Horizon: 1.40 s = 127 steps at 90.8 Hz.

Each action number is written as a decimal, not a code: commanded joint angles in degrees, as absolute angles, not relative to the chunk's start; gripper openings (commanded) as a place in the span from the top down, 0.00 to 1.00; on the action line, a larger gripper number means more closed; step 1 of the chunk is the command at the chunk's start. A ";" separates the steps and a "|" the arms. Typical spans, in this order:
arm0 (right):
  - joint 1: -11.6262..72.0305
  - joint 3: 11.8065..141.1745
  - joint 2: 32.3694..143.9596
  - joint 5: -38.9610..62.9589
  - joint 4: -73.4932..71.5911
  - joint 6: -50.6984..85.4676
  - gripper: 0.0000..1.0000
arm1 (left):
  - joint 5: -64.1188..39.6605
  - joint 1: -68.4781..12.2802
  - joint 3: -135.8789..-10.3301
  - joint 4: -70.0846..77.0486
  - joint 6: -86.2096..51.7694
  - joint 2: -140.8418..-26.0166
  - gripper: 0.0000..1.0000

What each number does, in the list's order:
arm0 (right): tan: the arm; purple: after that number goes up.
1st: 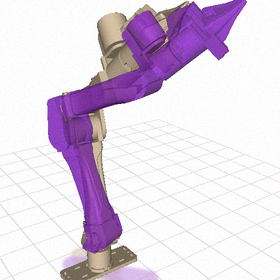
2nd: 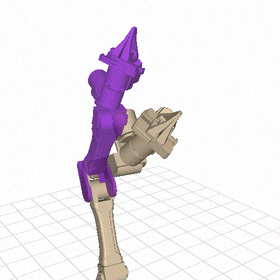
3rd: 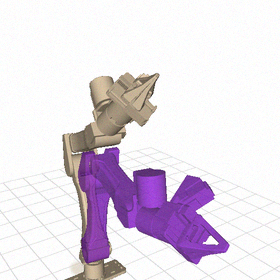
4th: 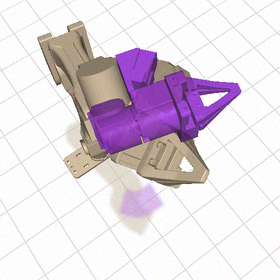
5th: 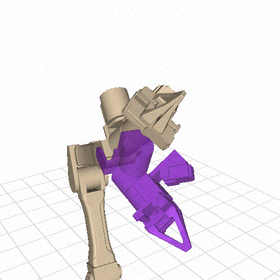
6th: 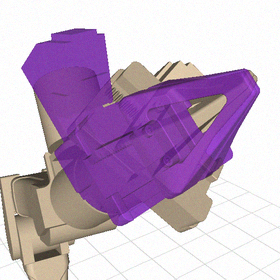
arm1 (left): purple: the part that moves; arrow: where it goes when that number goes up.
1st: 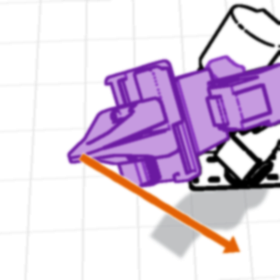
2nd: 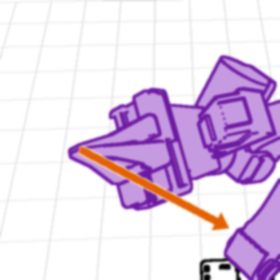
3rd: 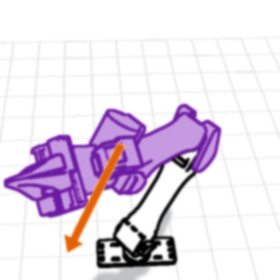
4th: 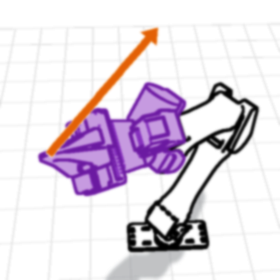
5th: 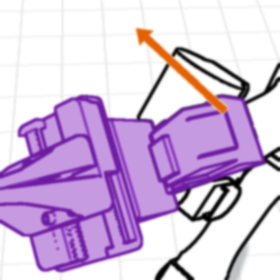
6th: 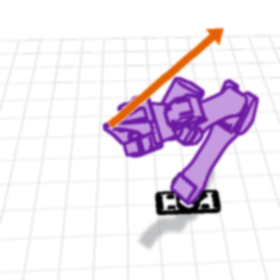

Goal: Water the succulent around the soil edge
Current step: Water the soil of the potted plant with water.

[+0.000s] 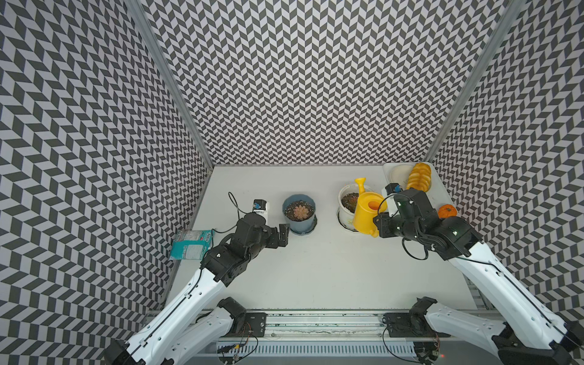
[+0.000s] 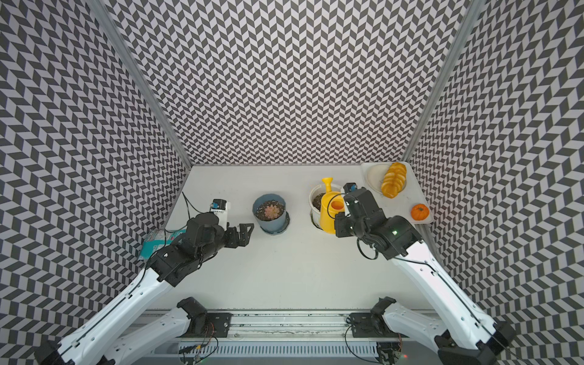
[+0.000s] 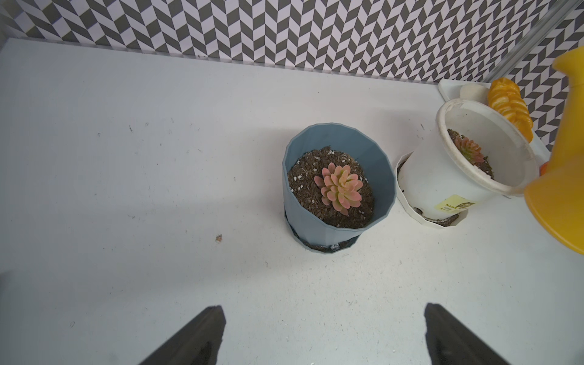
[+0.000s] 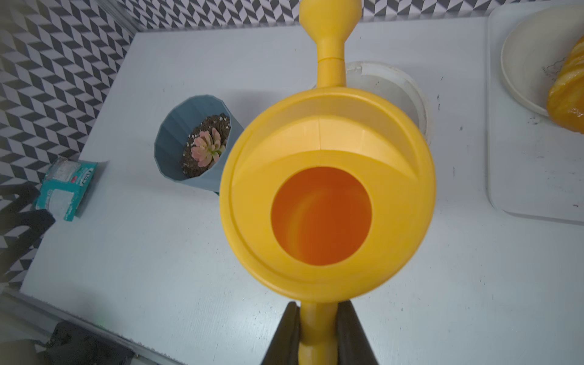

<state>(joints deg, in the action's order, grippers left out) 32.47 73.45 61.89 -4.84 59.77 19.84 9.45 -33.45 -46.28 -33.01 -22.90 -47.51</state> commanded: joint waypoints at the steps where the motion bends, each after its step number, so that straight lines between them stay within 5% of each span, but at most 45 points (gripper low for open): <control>1: 30.72 76.77 63.73 -0.52 60.98 16.56 1.00 | 8.81 -33.31 -46.23 -31.25 -22.15 -46.58 0.00; 56: 25.48 85.55 75.32 7.59 64.05 14.74 1.00 | 7.39 -33.59 -46.16 -31.03 -22.15 -46.59 0.00; 127: 25.23 79.70 72.66 7.73 63.93 16.60 1.00 | 6.89 -34.01 -46.15 -30.88 -22.06 -45.97 0.00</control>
